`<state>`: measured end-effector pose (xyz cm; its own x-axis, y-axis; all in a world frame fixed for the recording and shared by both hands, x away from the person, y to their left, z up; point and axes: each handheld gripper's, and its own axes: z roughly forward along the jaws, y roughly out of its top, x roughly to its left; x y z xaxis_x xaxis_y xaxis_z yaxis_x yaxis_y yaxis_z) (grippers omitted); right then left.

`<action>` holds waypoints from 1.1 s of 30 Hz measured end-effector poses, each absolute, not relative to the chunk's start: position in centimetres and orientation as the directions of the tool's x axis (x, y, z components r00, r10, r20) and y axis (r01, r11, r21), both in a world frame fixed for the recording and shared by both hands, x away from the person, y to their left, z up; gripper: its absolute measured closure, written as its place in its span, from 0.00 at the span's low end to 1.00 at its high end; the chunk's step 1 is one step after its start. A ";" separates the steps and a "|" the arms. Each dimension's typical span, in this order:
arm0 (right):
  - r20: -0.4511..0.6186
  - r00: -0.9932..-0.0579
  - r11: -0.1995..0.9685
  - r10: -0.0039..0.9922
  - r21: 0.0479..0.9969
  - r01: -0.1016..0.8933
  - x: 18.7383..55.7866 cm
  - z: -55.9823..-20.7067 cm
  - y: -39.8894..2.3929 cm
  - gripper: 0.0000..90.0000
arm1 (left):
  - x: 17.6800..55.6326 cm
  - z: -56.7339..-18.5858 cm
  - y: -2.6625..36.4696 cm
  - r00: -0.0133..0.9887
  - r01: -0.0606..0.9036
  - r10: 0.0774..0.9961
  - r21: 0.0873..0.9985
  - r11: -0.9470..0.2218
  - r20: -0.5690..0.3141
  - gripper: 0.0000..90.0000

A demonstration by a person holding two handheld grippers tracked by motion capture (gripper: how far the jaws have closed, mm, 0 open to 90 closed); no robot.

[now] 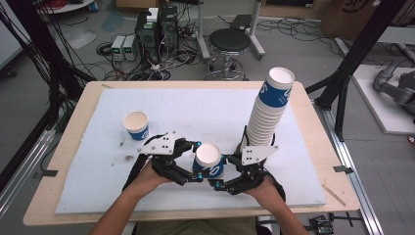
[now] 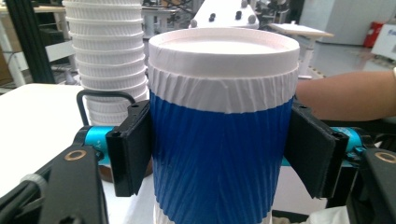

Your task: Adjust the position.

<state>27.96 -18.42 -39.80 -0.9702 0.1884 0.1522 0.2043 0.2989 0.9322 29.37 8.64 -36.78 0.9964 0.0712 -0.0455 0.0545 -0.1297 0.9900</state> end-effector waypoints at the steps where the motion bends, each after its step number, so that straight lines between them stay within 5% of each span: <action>1: 0.148 -0.971 0.307 0.190 0.930 0.201 28.0 -39.8 -18.4 0.35 | 29.3 -36.8 8.6 0.995 0.057 0.086 0.989 -0.139 -0.045 0.29; 4: 0.140 -0.973 0.324 0.184 0.926 0.195 27.9 -39.6 -18.5 0.36 | 29.5 -36.9 8.6 0.990 0.119 0.091 0.980 -0.162 -0.105 0.16; 20: 0.076 -0.980 0.398 0.186 0.906 0.146 28.4 -37.9 -19.1 0.38 | 29.8 -36.6 10.8 0.986 0.160 0.079 0.965 -0.210 -0.146 0.16; 33: -0.010 -0.988 0.645 0.155 0.759 0.093 29.7 -36.4 -16.6 0.37 | 29.8 -35.4 12.0 0.985 0.162 0.100 0.946 -0.281 -0.139 0.16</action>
<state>29.73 -16.64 -36.38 -0.9878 0.1551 -0.0104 0.0933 0.6449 0.7585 29.83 12.04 -35.37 0.9853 0.0996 -0.1391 0.1619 -0.2808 0.9460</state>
